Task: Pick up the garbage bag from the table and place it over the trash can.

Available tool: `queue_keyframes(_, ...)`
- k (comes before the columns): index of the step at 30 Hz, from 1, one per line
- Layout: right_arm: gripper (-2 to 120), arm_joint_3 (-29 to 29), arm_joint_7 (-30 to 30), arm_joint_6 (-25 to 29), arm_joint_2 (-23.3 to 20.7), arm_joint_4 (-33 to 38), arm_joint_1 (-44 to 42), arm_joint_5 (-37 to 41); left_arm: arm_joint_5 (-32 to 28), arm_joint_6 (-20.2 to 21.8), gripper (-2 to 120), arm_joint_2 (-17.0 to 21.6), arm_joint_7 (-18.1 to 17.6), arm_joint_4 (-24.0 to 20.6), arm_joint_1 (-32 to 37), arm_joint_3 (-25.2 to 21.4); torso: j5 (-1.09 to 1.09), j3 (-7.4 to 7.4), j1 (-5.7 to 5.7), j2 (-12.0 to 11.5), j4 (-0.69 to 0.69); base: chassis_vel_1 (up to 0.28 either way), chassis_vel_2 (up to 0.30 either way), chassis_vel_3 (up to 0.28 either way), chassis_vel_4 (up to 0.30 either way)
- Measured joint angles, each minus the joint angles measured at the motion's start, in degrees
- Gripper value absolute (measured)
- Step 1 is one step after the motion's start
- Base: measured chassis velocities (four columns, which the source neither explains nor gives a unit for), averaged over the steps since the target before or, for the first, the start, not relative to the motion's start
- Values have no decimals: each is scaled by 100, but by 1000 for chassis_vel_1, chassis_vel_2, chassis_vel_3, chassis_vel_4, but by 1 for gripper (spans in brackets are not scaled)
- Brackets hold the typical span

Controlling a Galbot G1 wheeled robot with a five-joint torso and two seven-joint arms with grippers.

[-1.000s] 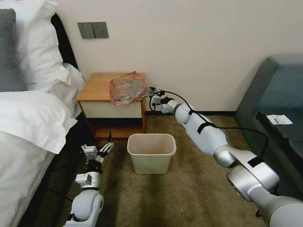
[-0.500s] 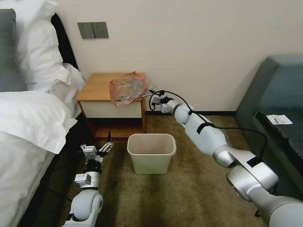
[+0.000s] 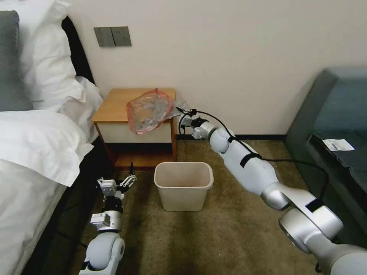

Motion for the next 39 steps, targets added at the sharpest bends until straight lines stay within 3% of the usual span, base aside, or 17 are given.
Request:
queue_keyframes(11,0,-90,-200,-355,-517,1518,-1059,33,39,-37,97,10,-60,65,46,-3,0,0,0,1,0,0,0,0,0)
queue_keyframes(28,0,141,-648,-462,-956,2332,-1890,-182,3,-130,97,-48,-105,127,4,40,0,0,0,1,-1,0,0,0,0)
queue_keyframes(39,0,431,-791,-264,-1121,2492,-2676,-340,-392,-253,97,-144,-114,-194,89,-143,0,0,-1,1,-1,0,0,0,0)
